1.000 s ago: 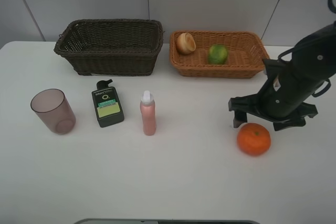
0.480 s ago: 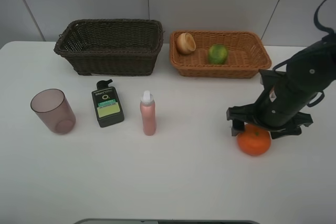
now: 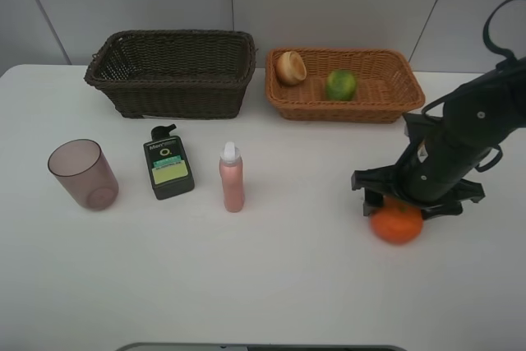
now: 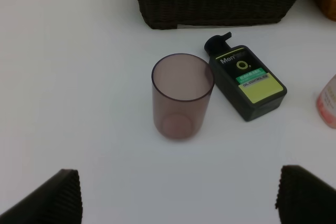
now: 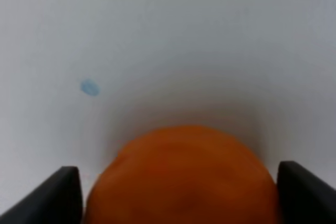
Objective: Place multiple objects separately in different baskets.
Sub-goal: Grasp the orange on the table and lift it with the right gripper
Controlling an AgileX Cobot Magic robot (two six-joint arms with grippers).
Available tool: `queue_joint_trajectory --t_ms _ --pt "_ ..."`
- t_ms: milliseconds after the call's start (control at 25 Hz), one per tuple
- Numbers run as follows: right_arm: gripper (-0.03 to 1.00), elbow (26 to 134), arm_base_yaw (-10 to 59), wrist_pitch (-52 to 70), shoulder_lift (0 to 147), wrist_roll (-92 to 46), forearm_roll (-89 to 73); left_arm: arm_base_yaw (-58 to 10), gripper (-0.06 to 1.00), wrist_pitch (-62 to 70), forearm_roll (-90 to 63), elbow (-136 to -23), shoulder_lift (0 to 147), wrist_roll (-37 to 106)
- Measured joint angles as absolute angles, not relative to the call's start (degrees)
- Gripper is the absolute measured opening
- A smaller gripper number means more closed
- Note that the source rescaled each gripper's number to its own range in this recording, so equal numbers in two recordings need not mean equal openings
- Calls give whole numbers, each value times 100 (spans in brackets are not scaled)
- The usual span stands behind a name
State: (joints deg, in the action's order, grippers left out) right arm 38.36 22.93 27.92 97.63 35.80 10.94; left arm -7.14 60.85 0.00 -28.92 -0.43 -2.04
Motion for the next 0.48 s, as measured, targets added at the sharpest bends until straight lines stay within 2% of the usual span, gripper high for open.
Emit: queue_joint_trajectory --t_ms 480 --pt "64 3836 2293 2787 9763 3580 1094 -714 96 6085 0 -2892 -43 -204"
